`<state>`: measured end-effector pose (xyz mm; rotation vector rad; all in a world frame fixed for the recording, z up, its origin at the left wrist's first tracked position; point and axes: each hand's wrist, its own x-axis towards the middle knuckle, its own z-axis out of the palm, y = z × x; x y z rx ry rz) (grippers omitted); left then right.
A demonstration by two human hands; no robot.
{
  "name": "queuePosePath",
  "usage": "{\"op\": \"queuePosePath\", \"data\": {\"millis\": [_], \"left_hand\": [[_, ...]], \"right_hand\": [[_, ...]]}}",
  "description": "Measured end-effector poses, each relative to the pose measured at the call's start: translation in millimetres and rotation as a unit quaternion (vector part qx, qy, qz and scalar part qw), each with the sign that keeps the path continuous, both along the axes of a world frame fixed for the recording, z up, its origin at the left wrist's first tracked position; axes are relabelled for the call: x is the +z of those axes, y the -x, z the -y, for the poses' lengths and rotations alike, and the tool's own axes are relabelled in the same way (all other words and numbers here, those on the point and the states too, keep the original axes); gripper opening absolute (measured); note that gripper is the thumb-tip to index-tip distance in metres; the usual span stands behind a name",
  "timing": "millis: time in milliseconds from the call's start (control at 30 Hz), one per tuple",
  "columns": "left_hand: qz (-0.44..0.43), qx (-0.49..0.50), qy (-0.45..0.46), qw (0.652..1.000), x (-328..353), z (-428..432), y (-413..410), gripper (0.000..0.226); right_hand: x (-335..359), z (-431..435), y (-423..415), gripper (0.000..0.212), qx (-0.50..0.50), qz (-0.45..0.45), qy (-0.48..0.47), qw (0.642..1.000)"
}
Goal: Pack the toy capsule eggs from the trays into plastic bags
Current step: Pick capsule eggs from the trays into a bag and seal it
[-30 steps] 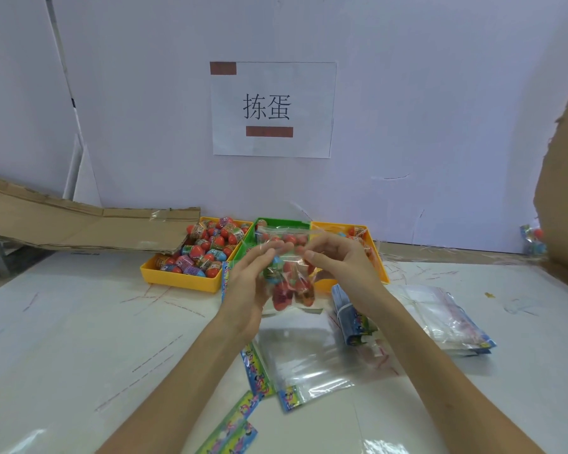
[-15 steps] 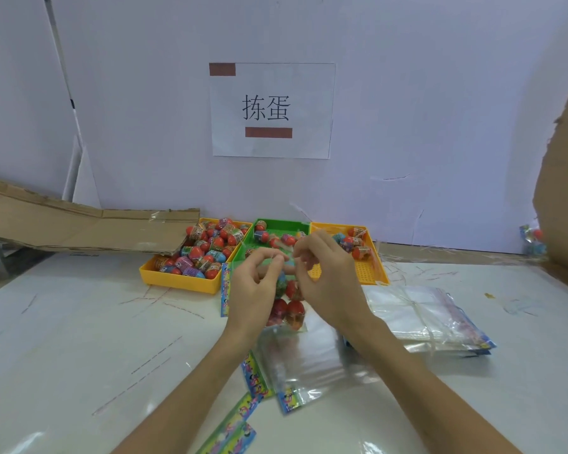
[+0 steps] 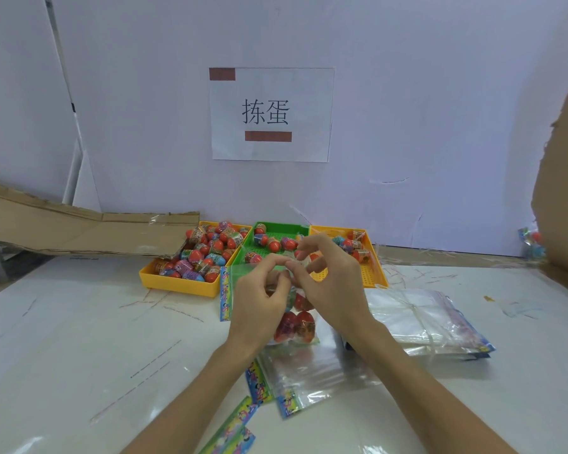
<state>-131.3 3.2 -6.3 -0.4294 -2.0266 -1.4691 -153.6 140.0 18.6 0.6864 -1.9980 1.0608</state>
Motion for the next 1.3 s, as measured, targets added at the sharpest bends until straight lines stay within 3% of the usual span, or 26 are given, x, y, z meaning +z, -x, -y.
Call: {"op": "queuePosePath", "data": {"millis": [200, 567, 900, 1300], "left_hand": [[0.001, 0.017, 0.033, 0.999, -5.4, 2.0, 3.4, 0.03], [-0.016, 0.03, 0.1, 0.994, -5.6, 3.2, 2.4, 0.026], [-0.007, 0.016, 0.101, 0.995, -8.1, 1.7, 5.3, 0.034], [0.005, 0.024, 0.092, 0.995, -8.3, 1.3, 7.0, 0.027]], "right_hand": [[-0.9, -0.3, 0.2, 0.007, 0.001, -0.029, -0.045, 0.999], [-2.1, -0.5, 3.3, 0.005, 0.022, -0.04, -0.033, 0.998], [-1.5, -5.3, 6.9, 0.006, 0.014, -0.023, -0.033, 0.999], [3.0, -8.6, 8.9, 0.01, -0.011, -0.003, 0.031, 0.999]]}}
